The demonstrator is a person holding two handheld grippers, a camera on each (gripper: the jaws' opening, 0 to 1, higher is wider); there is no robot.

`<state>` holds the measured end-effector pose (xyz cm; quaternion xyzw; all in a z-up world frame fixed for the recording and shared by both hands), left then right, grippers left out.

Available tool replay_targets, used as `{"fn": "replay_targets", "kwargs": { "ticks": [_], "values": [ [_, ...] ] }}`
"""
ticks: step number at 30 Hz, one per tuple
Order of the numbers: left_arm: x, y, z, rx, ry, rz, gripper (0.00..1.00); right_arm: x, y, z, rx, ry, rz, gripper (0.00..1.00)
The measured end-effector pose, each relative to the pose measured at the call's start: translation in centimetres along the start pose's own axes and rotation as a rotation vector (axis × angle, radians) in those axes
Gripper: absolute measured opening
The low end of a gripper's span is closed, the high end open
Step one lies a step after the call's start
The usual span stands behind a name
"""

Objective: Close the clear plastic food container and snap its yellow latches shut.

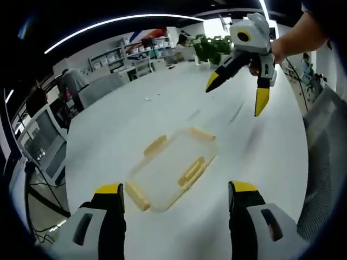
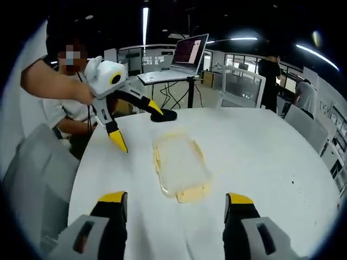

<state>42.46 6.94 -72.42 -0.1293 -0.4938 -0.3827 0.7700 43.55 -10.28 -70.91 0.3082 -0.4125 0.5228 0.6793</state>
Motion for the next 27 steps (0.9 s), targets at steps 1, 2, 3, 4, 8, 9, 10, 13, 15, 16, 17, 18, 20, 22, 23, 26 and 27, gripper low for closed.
{"fn": "replay_targets", "kwargs": {
  "ticks": [1, 2, 3, 4, 8, 9, 10, 13, 15, 16, 17, 18, 20, 22, 23, 26, 27],
  "values": [
    [0.0, 0.2, 0.0, 0.003, 0.000, -0.006, 0.77, 0.0, 0.0, -0.2, 0.007, 0.003, 0.008, 0.73],
    [-0.1, 0.5, 0.0, 0.004, 0.002, -0.007, 0.77, 0.0, -0.1, -0.4, 0.011, 0.007, 0.021, 0.73],
    [-0.1, 0.7, 0.0, 0.002, 0.004, -0.008, 0.77, 0.0, -0.2, -0.5, 0.015, 0.010, 0.019, 0.73],
    [-0.2, 0.9, 0.0, 0.002, 0.011, -0.023, 0.77, 0.1, -0.3, -0.7, 0.021, 0.009, 0.017, 0.73],
    [-1.0, 1.7, -0.1, -0.012, 0.046, -0.059, 0.75, 0.1, -0.8, -1.3, 0.032, 0.023, 0.032, 0.73],
    [-1.0, 1.9, -0.1, -0.013, 0.045, -0.060, 0.75, 0.0, -1.0, -1.5, 0.034, 0.035, 0.042, 0.73],
    [-1.2, 2.1, -0.2, -0.014, 0.050, -0.058, 0.75, 0.0, -1.1, -1.6, 0.036, 0.036, 0.051, 0.73],
    [-1.6, 2.6, -0.3, -0.009, 0.067, -0.067, 0.75, -0.2, -1.5, -2.0, 0.048, 0.059, 0.064, 0.73],
    [-1.9, 2.8, -0.5, -0.017, 0.079, -0.075, 0.74, -0.4, -1.7, -2.2, 0.051, 0.069, 0.074, 0.73],
    [-2.0, 2.9, -0.6, -0.018, 0.087, -0.080, 0.74, -0.5, -1.7, -2.3, 0.055, 0.073, 0.074, 0.73],
    [-2.2, 3.0, -0.8, -0.023, 0.098, -0.090, 0.73, -0.6, -1.9, -2.4, 0.056, 0.081, 0.077, 0.73],
    [-2.3, 3.1, -0.8, -0.023, 0.102, -0.095, 0.73, -0.6, -2.0, -2.5, 0.057, 0.085, 0.077, 0.72],
    [-2.7, 3.1, -1.2, -0.046, 0.121, -0.107, 0.72, -0.8, -2.3, -2.7, 0.062, 0.095, 0.079, 0.72],
    [-3.0, 3.3, -1.4, -0.062, 0.142, -0.143, 0.72, -0.9, -2.5, -2.9, 0.065, 0.110, 0.085, 0.72],
    [-3.1, 3.3, -1.4, -0.064, 0.147, -0.147, 0.71, -1.0, -2.6, -3.0, 0.066, 0.112, 0.087, 0.72],
    [-3.4, 3.7, -1.7, -0.070, 0.144, -0.145, 0.71, -1.0, -2.7, -3.4, 0.076, 0.124, 0.090, 0.70],
    [-3.5, 3.8, -1.7, -0.070, 0.151, -0.151, 0.71, -1.0, -2.8, -3.5, 0.079, 0.129, 0.099, 0.70]
  ]
}}
Point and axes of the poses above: the point that each gripper's makers call its tool centre point, and the gripper's own axes: z roughly backward along the fingers, y roughly to its left, x roughly out of its top, the point moved 2 cm from there along z, roughly backward along the fingers, and after that the axes turned 11 degrees about -y, right-handed, at the moved point
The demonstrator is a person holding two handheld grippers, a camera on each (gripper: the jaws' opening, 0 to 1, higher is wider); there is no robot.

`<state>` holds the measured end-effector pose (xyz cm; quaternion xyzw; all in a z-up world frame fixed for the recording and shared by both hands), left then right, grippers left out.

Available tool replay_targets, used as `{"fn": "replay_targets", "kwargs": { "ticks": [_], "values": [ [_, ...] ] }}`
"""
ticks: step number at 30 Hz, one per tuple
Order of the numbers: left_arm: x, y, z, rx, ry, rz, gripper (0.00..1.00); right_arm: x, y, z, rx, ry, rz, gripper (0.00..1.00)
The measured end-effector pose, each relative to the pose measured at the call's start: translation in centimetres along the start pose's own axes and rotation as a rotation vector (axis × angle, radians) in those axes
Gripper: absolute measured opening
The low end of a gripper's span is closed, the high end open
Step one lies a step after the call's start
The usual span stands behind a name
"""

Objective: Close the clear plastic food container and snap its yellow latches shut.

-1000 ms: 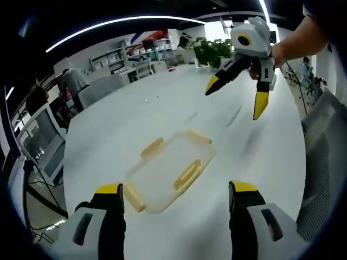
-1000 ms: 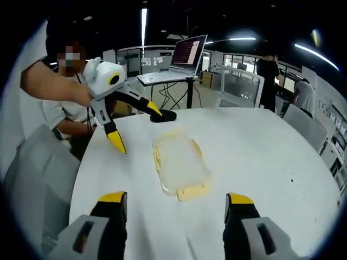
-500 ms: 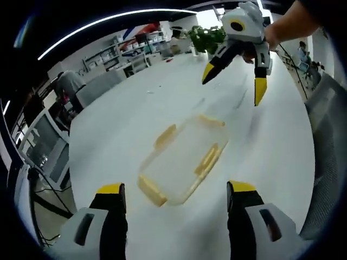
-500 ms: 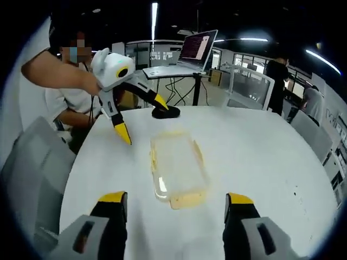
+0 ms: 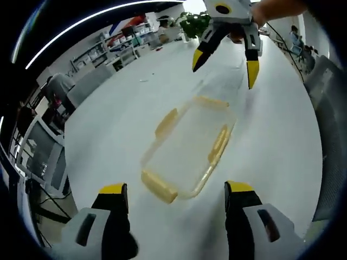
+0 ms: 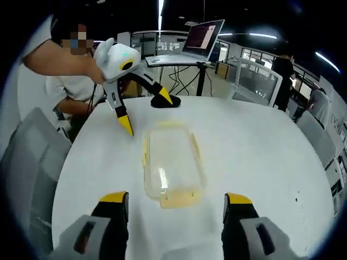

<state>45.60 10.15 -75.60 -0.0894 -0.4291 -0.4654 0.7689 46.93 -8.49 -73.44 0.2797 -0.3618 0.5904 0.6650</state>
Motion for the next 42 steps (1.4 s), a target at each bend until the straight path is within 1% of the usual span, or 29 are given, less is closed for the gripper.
{"fn": "replay_targets", "kwargs": {
  "ticks": [2, 7, 9, 10, 12, 15, 17, 18, 22, 24, 26, 29, 30, 31, 32, 34, 36, 37, 39, 41, 42],
  "values": [
    [-0.3, 0.3, -0.1, -0.002, 0.014, -0.010, 0.71, 0.0, 0.0, -0.3, 0.010, 0.000, -0.001, 0.71],
    [-0.7, 0.9, -0.5, -0.021, 0.027, -0.036, 0.72, -0.4, -0.2, -1.1, 0.015, 0.024, 0.001, 0.73],
    [-1.0, 1.2, -0.5, -0.028, 0.042, -0.071, 0.71, -0.6, -0.2, -1.3, 0.025, 0.040, -0.003, 0.72],
    [-1.0, 1.3, -0.6, -0.026, 0.043, -0.075, 0.71, -0.7, -0.2, -1.4, 0.026, 0.045, 0.003, 0.72],
    [-1.1, 1.2, -0.7, -0.041, 0.042, -0.067, 0.71, -0.9, -0.3, -1.6, 0.030, 0.062, 0.010, 0.72],
    [-1.5, 1.4, -1.0, -0.056, 0.067, -0.106, 0.70, -1.1, -0.3, -1.9, 0.035, 0.070, 0.012, 0.71],
    [-1.2, 1.6, -1.2, -0.057, 0.057, -0.102, 0.71, -1.2, -0.4, -2.2, 0.036, 0.078, 0.010, 0.70],
    [-1.1, 1.8, -1.3, -0.058, 0.051, -0.114, 0.72, -1.2, -0.3, -2.3, 0.036, 0.076, 0.010, 0.70],
    [-1.0, 2.3, -1.5, -0.097, 0.070, -0.148, 0.71, -1.2, -0.1, -2.8, 0.046, 0.089, 0.023, 0.69],
    [-1.2, 2.2, -1.6, -0.138, 0.087, -0.140, 0.69, -1.4, -0.1, -2.9, 0.050, 0.095, 0.020, 0.69],
    [-1.3, 2.4, -1.8, -0.158, 0.097, -0.160, 0.68, -1.5, -0.1, -3.0, 0.053, 0.102, 0.020, 0.69],
    [-1.2, 2.5, -2.0, -0.189, 0.110, -0.164, 0.68, -1.8, -0.3, -3.1, 0.053, 0.118, 0.025, 0.67],
    [-1.2, 2.5, -2.0, -0.199, 0.118, -0.167, 0.67, -1.7, -0.3, -3.1, 0.053, 0.116, 0.023, 0.64],
    [-1.3, 2.3, -2.0, -0.223, 0.128, -0.163, 0.65, -1.7, -0.2, -3.2, 0.057, 0.113, 0.014, 0.64],
    [-1.3, 2.2, -2.1, -0.234, 0.132, -0.158, 0.64, -1.7, -0.2, -3.2, 0.059, 0.116, 0.016, 0.65],
    [-1.3, 2.4, -2.3, -0.242, 0.130, -0.167, 0.65, -2.0, -0.4, -3.3, 0.056, 0.134, 0.027, 0.67],
    [-1.3, 2.5, -2.3, -0.266, 0.138, -0.187, 0.66, -1.9, -0.5, -3.4, 0.059, 0.129, 0.014, 0.66],
    [-1.4, 2.6, -2.4, -0.269, 0.140, -0.183, 0.65, -2.0, -0.5, -3.4, 0.058, 0.132, 0.015, 0.66],
    [-1.4, 2.9, -2.6, -0.268, 0.148, -0.164, 0.66, -2.1, -0.8, -3.4, 0.054, 0.145, 0.020, 0.66],
    [-1.4, 2.8, -2.6, -0.286, 0.151, -0.176, 0.66, -2.1, -0.7, -3.6, 0.059, 0.145, 0.016, 0.65],
    [-1.3, 2.7, -2.7, -0.308, 0.154, -0.187, 0.66, -2.1, -0.7, -3.6, 0.060, 0.150, 0.020, 0.65]
  ]
}}
Point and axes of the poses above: the point that each gripper's makers call its tool centre point, and the gripper's own axes: z roughly backward along the fingers, y roughly to its left, x roughly out of its top, the point moved 2 cm from there along z, roughly backward along the fingers, and after that the axes turned 11 degrees about -y, right-handed, at the moved point
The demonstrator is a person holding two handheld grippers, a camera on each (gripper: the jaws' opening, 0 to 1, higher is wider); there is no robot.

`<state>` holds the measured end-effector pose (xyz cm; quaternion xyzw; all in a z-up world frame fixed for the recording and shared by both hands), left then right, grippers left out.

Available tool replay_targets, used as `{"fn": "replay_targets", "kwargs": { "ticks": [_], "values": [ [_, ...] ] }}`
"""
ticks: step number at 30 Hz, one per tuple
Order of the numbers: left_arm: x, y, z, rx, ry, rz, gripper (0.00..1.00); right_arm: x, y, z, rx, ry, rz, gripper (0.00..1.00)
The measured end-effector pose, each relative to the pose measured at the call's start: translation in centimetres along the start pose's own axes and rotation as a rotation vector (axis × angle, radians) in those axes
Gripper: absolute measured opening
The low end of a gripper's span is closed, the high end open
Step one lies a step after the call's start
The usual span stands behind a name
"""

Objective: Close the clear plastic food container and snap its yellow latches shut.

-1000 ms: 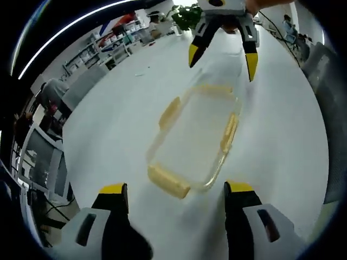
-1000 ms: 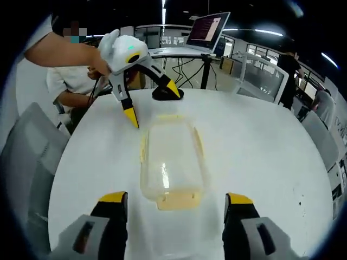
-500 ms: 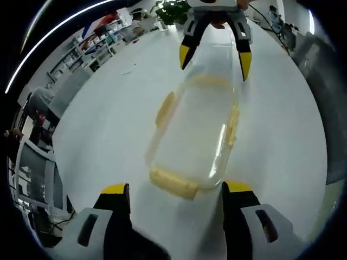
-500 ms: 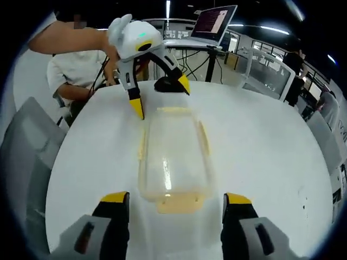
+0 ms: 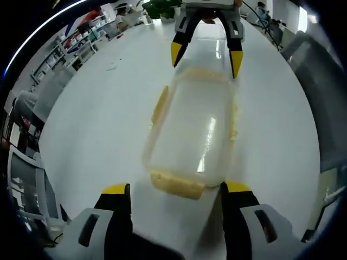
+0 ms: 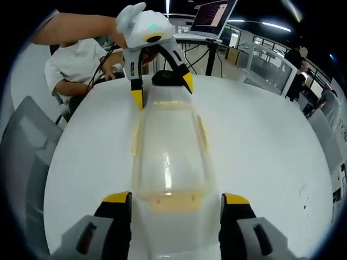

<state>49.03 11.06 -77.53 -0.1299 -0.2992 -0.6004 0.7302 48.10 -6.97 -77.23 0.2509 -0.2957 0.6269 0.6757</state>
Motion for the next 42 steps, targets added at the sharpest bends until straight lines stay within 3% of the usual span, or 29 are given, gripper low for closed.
{"fn": "replay_targets", "kwargs": {
  "ticks": [2, 17, 32, 38, 40, 42],
  "values": [
    [0.1, -0.3, -0.1, -0.038, 0.002, -0.017, 0.62, -0.2, -0.1, -0.2, 0.001, 0.017, 0.000, 0.65],
    [0.0, 0.0, -0.7, -0.133, 0.024, -0.028, 0.60, -0.8, 0.0, -0.7, 0.050, 0.059, 0.004, 0.60],
    [0.3, -0.4, -1.0, -0.234, 0.040, -0.072, 0.51, -1.1, -0.3, -1.0, 0.077, 0.092, 0.032, 0.51],
    [0.2, -0.1, -1.0, -0.241, 0.049, -0.080, 0.50, -1.1, -0.4, -0.9, 0.079, 0.096, 0.041, 0.45],
    [-0.1, 0.0, -0.8, -0.246, 0.055, -0.074, 0.46, -1.1, -0.4, -0.8, 0.083, 0.099, 0.046, 0.38],
    [-0.1, 0.1, -0.8, -0.241, 0.055, -0.070, 0.42, -1.1, -0.4, -0.9, 0.086, 0.100, 0.054, 0.38]
  ]
}}
Point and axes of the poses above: the point that each gripper's makers call its tool centre point, and the gripper's own axes: z roughly backward along the fingers, y roughly to its left, x roughly out of its top, the point moved 2 cm from there along z, roughly backward along the fingers, and after that the axes turned 11 degrees about -y, right-handed, at the moved point
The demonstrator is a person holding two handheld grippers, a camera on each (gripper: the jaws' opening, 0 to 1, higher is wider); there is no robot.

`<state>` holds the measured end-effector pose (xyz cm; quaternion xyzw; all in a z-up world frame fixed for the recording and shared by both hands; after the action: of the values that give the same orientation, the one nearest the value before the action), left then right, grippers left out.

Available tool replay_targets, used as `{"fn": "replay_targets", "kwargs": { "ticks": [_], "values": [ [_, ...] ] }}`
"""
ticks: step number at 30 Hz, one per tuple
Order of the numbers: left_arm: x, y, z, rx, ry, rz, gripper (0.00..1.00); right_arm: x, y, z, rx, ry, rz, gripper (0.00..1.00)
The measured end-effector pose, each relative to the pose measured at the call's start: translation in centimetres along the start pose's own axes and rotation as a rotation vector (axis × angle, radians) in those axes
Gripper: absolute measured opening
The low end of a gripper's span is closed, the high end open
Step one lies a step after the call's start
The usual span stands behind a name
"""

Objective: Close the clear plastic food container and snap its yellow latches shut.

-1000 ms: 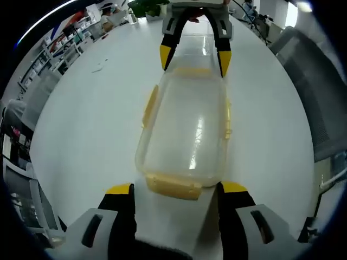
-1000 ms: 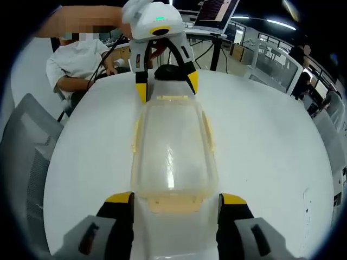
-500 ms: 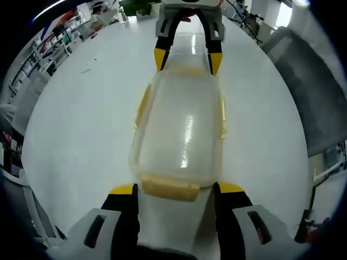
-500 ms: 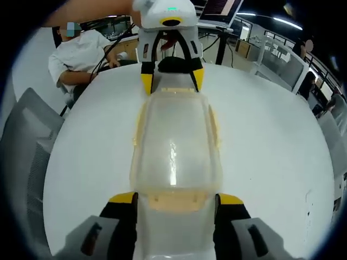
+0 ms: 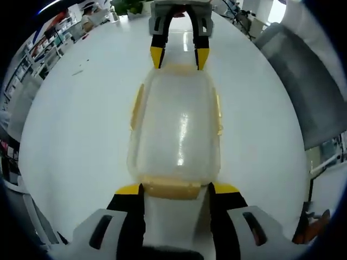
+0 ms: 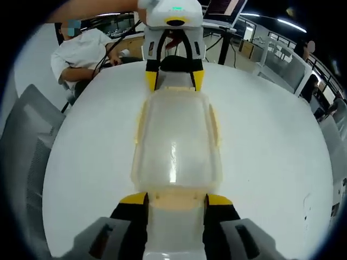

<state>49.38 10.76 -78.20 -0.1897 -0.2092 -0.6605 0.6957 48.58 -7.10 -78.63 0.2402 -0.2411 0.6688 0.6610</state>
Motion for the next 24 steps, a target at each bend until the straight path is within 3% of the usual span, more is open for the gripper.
{"fn": "replay_targets", "kwargs": {
  "ticks": [8, 24],
  "values": [
    [0.21, -0.02, -0.18, 0.004, 0.048, -0.004, 0.38, 0.08, -0.07, -0.06, 0.016, 0.035, 0.013, 0.38],
    [0.14, -0.10, -0.23, 0.001, 0.074, -0.018, 0.40, 0.07, -0.27, -0.10, 0.025, 0.062, 0.020, 0.37]
  ]
}}
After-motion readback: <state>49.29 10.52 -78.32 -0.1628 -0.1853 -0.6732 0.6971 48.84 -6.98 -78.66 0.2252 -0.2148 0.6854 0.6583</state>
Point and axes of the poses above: the point that each gripper's makers call its tool centre point, and the gripper's own axes: z roughly backward along the fingers, y roughly to its left, x roughly out of its top, the point moved 2 cm from there along z, roughly backward along the fingers, and after that the axes turned 11 degrees about -y, right-handed, at the moved point
